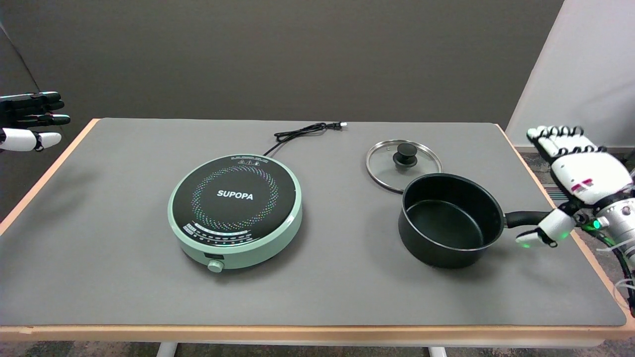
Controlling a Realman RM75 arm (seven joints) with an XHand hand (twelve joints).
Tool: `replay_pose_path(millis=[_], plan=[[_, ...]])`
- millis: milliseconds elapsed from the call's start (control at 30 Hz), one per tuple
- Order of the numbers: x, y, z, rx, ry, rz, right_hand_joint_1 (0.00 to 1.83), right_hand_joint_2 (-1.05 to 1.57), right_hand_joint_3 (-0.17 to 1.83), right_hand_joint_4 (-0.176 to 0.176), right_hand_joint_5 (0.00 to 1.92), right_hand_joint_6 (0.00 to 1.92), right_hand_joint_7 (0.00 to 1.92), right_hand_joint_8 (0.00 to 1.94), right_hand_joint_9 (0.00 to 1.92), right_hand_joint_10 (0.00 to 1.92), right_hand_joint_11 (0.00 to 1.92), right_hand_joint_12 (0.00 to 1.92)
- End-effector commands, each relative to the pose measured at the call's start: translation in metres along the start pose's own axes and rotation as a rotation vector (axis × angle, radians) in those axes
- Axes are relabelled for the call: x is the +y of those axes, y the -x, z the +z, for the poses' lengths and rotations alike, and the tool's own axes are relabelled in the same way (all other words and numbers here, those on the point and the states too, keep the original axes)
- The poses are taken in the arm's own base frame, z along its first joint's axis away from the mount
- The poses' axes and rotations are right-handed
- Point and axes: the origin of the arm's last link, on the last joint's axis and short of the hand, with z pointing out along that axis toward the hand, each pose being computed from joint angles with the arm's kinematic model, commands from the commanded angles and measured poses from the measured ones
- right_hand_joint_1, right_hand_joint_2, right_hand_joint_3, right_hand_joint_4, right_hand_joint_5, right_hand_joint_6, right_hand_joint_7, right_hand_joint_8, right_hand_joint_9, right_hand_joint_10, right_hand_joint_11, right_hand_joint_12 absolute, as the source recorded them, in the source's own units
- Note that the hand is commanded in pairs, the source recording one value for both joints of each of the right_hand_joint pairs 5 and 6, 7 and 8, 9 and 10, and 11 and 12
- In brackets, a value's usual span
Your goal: Place the soup pot onto the table.
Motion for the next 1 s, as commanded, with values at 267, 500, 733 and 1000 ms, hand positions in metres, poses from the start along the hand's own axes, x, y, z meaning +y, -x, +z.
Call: replay_pose_path(millis=[267,500,733,1000], plan=[[-0.054,-0.108,0.028,0.374,-0.091,0.105,0.91,-0.29,0.59,-0.044,0.03,0.03,0.03,0.03,0.03,0.03,0.03,0.03],[-0.081,-0.119,0.053,0.409,-0.169,0.31,0.88,-0.31,0.6,-0.023,0.01,0.01,0.01,0.01,0.01,0.01,0.01,0.01],[-0.101,-0.119,0.065,0.399,-0.2,0.432,0.76,0.02,0.26,-0.017,0.0,0.0,0.0,0.0,0.0,0.0,0.0,0.0],[-0.137,-0.12,0.066,0.421,-0.312,0.518,0.77,0.25,0.25,-0.038,0.22,0.22,0.22,0.22,0.22,0.22,0.22,0.22]])
